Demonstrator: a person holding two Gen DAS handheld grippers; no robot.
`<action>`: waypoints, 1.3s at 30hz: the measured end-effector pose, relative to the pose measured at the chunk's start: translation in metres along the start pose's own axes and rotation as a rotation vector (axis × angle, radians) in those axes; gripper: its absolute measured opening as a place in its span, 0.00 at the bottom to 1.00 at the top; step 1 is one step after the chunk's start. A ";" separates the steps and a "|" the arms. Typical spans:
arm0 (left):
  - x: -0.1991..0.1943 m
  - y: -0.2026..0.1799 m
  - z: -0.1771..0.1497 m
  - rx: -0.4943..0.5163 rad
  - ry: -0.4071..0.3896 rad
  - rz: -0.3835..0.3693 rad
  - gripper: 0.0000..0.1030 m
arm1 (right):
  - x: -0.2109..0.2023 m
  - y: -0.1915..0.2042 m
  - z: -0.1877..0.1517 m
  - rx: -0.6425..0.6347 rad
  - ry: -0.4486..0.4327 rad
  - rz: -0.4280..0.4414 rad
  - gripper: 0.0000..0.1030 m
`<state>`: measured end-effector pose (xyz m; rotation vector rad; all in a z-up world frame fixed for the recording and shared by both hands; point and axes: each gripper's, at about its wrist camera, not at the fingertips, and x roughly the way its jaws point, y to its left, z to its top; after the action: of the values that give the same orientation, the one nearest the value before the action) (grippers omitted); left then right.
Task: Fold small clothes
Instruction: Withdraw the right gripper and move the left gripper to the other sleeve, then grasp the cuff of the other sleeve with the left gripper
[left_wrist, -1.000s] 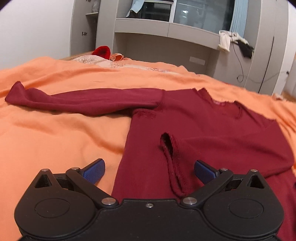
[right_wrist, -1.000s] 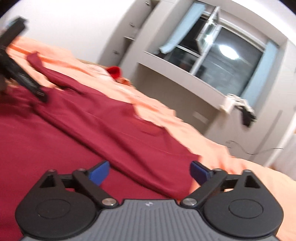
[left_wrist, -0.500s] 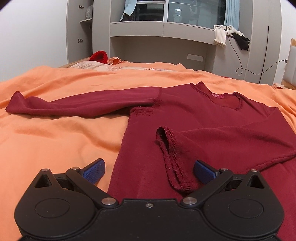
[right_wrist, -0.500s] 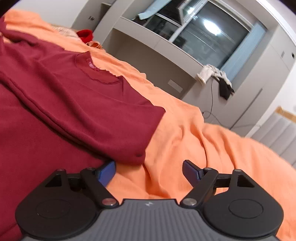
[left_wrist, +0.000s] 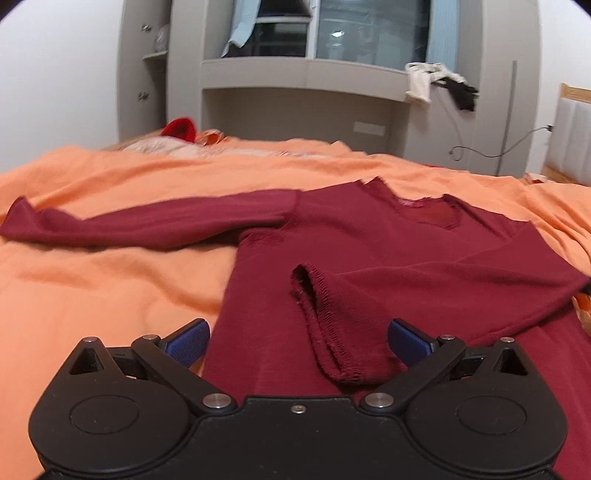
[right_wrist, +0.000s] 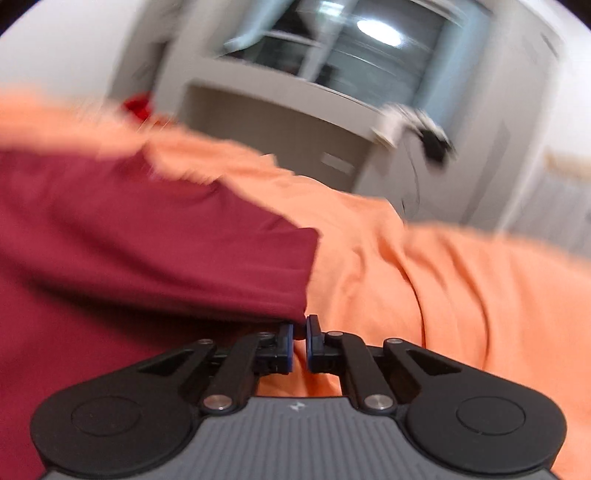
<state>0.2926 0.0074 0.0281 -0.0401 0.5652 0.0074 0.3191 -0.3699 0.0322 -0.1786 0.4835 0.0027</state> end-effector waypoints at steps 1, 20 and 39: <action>0.000 -0.002 0.000 0.015 -0.003 0.002 1.00 | 0.001 -0.008 0.001 0.058 0.013 0.007 0.06; 0.006 0.014 0.006 -0.079 0.055 -0.043 0.99 | -0.004 -0.028 -0.011 0.171 0.066 0.043 0.67; -0.011 0.204 0.020 -0.597 -0.147 0.381 0.99 | -0.065 0.025 -0.006 0.092 -0.049 0.199 1.00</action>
<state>0.2902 0.2116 0.0430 -0.5082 0.4007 0.5465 0.2579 -0.3437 0.0528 -0.0393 0.4501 0.1791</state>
